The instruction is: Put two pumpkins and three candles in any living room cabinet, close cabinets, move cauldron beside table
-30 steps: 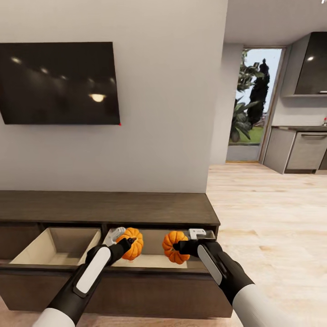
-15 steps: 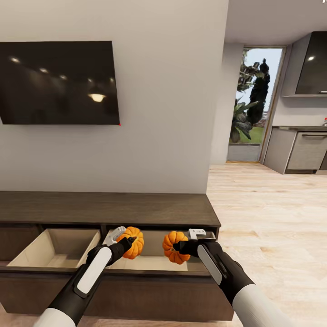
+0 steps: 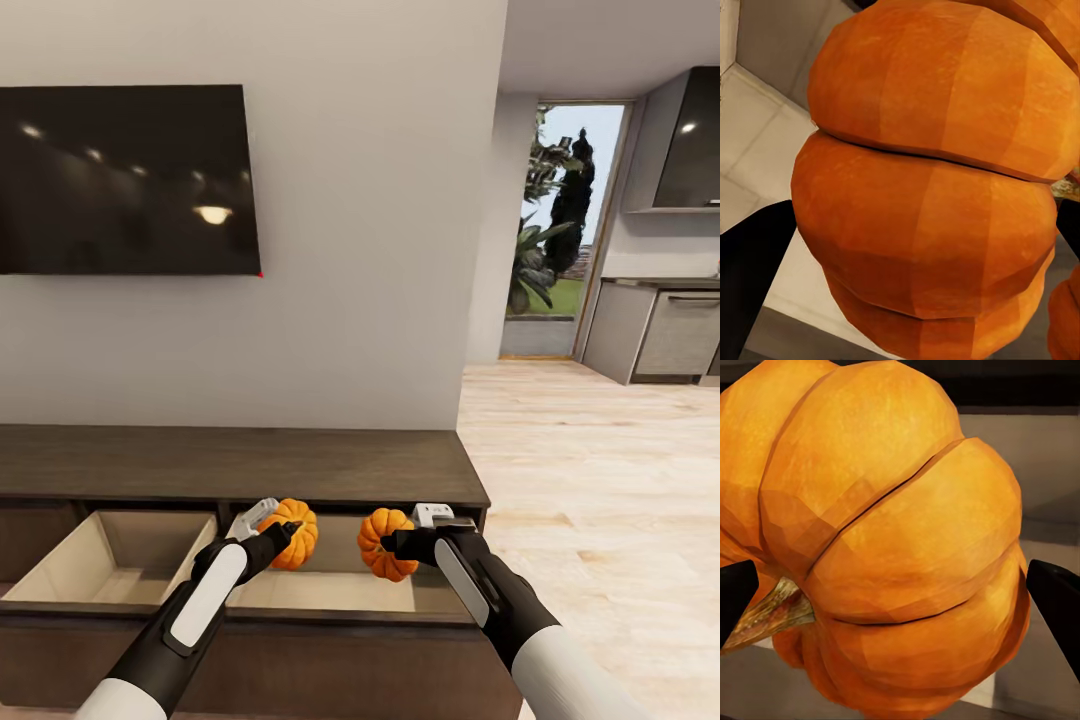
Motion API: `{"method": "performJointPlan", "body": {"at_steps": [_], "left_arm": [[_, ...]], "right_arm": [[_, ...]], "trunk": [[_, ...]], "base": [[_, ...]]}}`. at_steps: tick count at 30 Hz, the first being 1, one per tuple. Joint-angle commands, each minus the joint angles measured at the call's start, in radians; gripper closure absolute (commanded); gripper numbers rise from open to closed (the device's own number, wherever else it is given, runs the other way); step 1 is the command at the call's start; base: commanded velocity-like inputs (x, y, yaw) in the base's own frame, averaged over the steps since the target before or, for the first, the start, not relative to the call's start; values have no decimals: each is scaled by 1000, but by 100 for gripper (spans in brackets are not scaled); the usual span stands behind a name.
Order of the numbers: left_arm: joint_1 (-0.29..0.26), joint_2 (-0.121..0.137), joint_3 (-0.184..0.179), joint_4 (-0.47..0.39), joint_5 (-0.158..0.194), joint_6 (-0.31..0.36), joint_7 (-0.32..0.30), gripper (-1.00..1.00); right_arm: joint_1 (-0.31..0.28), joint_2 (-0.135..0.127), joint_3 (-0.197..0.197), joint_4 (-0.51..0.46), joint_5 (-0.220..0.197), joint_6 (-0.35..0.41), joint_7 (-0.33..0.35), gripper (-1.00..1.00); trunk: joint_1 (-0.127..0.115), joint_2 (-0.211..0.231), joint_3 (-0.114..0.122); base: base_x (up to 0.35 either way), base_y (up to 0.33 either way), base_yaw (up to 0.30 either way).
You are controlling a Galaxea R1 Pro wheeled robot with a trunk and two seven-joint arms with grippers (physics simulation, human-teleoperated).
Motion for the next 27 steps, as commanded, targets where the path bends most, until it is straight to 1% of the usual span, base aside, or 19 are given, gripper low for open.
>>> {"method": "performJointPlan", "body": {"at_steps": [1,7,11,13,17,20,27], "left_arm": [[-1,1,-3,-2,6,0,11,100],[-1,1,-5,-3,6,6,15,100],[-1,1,-25,-4,6,9,17,100],[-1,1,-29,-5,6,9,17,100],[-1,1,-31,-5,5,10,15,100],[-1,1,-32,-6,5,11,14,100],[-1,2,-32,-6,4,11,15,100]], "right_arm": [[-1,0,3,-1,-11,3,-13,100],[-1,0,2,-1,-11,8,-13,100],[-1,0,3,-2,-12,9,-30,100],[-1,0,3,-2,-12,9,-39,100],[-1,0,3,-3,-12,9,-44,100],[-1,1,3,-3,-12,9,-45,100],[-1,1,3,-3,-12,9,-45,100]], "trunk": [[0,-1,-5],[3,-2,-28],[5,-3,-44],[6,-4,-51],[7,-5,-67],[7,-5,-67],[11,-6,-94]], "base": [[2,0,0],[0,0,0],[0,0,0],[0,0,0],[0,0,0],[0,0,0],[0,0,0]]}}
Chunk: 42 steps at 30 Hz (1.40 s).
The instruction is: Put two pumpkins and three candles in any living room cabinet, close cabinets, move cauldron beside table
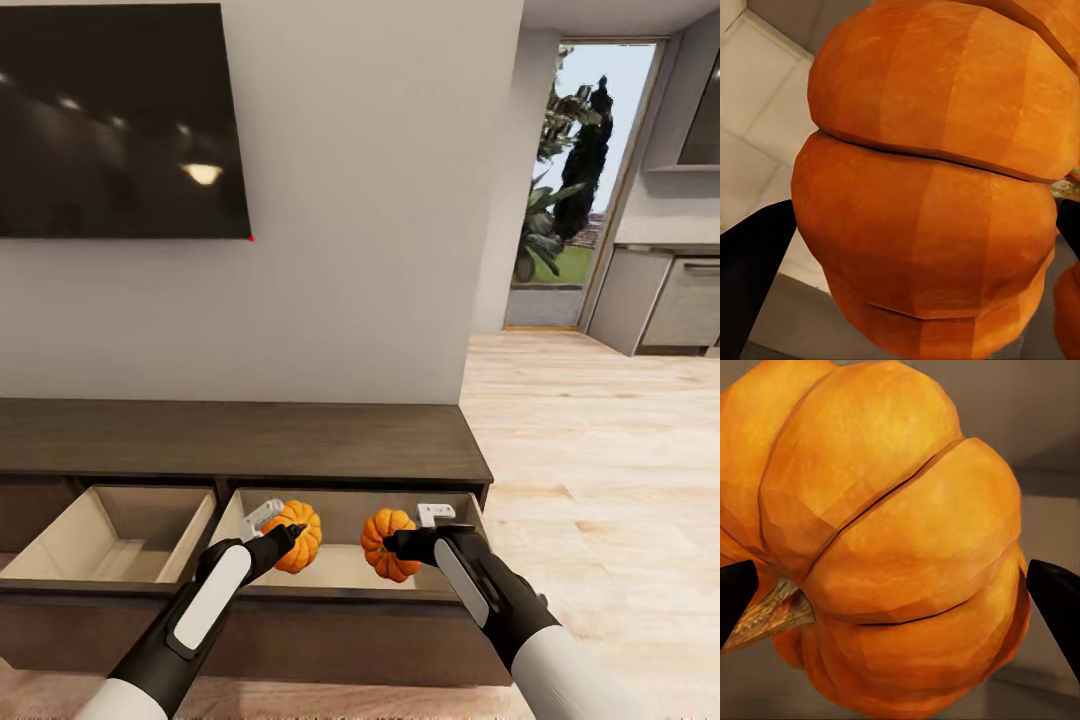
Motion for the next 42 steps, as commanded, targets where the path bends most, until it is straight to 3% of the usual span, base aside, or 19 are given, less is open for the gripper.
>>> {"method": "performJointPlan", "body": {"at_steps": [1,5,12,15,42], "left_arm": [[-1,2,-3,-1,7,-1,10,100],[-1,9,-2,2,5,-3,11,100],[-1,12,0,1,5,-4,11,100],[-1,12,1,1,5,-5,11,100],[-1,12,5,0,5,-5,11,100]], "right_arm": [[-1,0,3,-2,-11,2,-12,100],[-1,0,3,-2,-11,2,-12,100],[-1,-1,3,-3,-11,2,-12,100],[-1,-1,4,-3,-11,2,-12,100],[-1,-1,4,-3,-11,2,-12,100]], "trunk": [[0,-1,-5],[2,-2,-20],[2,-2,-20],[3,-2,-32],[3,-2,-32]], "base": [[0,0,0],[0,0,0],[0,0,0],[0,0,0],[52,2,0]]}}
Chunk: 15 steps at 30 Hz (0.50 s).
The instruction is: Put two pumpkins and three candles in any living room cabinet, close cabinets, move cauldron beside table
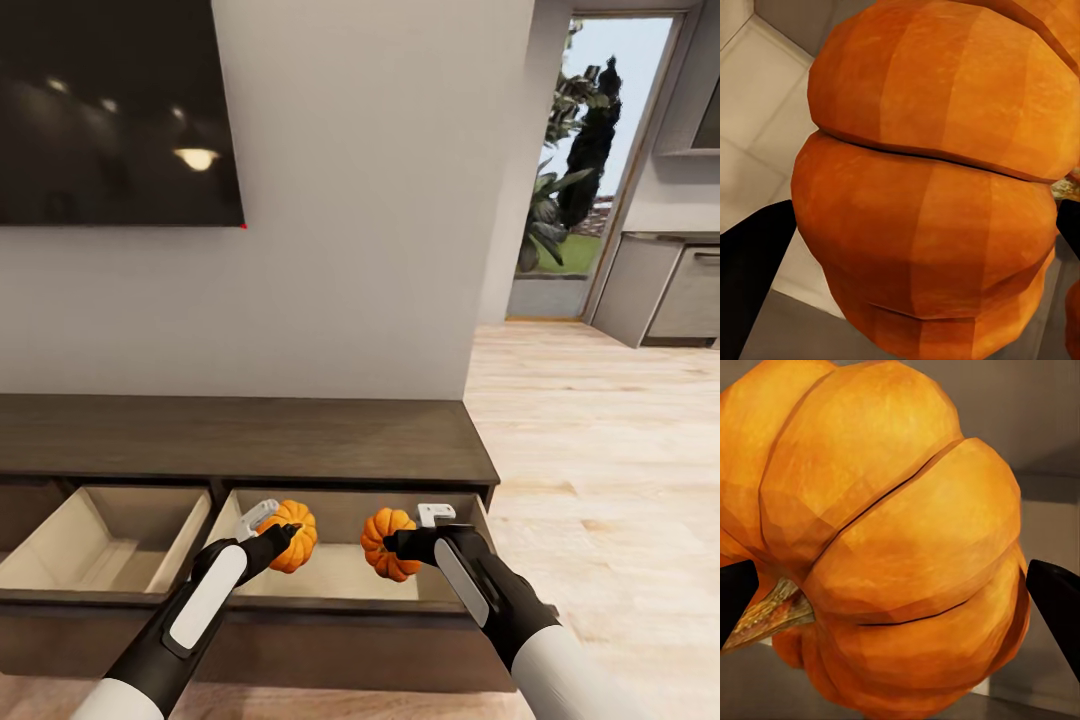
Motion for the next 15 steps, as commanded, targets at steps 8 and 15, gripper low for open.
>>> {"method": "performJointPlan", "body": {"at_steps": [8,15], "left_arm": [[-1,1,-3,-4,7,1,8,100],[-1,3,-2,-4,7,1,10,100]], "right_arm": [[-1,0,3,-1,-11,3,-12,100],[-1,2,7,-1,-11,3,-12,100]], "trunk": [[1,-1,-9],[4,-3,-36]], "base": [[11,1,0],[0,0,0]]}}
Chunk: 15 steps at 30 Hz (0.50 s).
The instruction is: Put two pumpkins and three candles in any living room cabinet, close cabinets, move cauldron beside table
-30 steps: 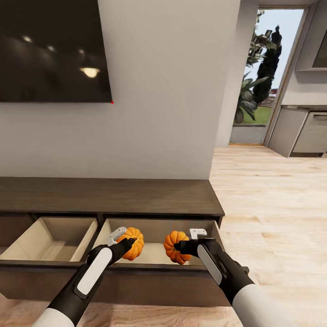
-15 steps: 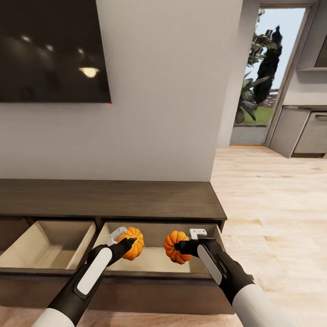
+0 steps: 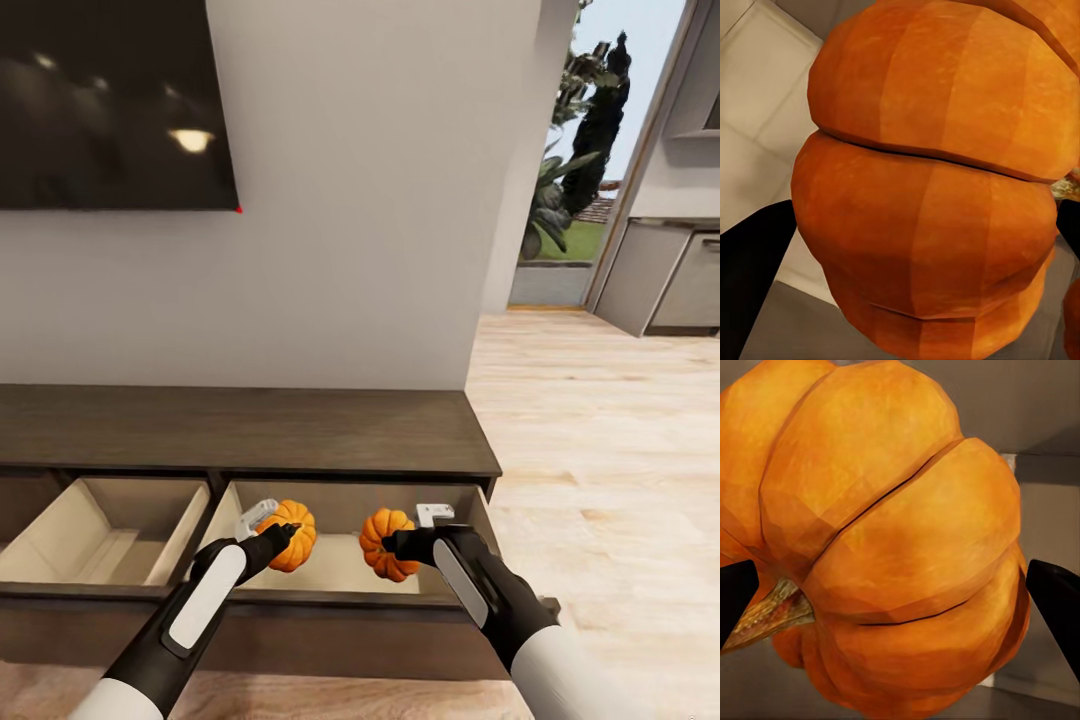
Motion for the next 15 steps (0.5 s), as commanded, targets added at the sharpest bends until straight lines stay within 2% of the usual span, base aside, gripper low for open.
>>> {"method": "performJointPlan", "body": {"at_steps": [1,6,10,15], "left_arm": [[-1,2,-2,-2,7,-1,10,100],[-1,4,-1,-1,7,0,9,100],[-1,4,-1,0,7,1,10,100],[-1,4,-1,0,7,1,10,100]], "right_arm": [[-1,-1,11,-2,-10,3,-12,100],[-1,-1,24,-2,-10,3,-14,100],[-1,-1,26,-2,-10,3,-14,100],[-1,-1,26,-2,-10,2,-14,100]], "trunk": [[0,-1,-5],[1,-1,-13],[3,-2,-28],[3,-2,-28]], "base": [[0,0,0],[0,0,0],[0,0,0],[0,0,0]]}}
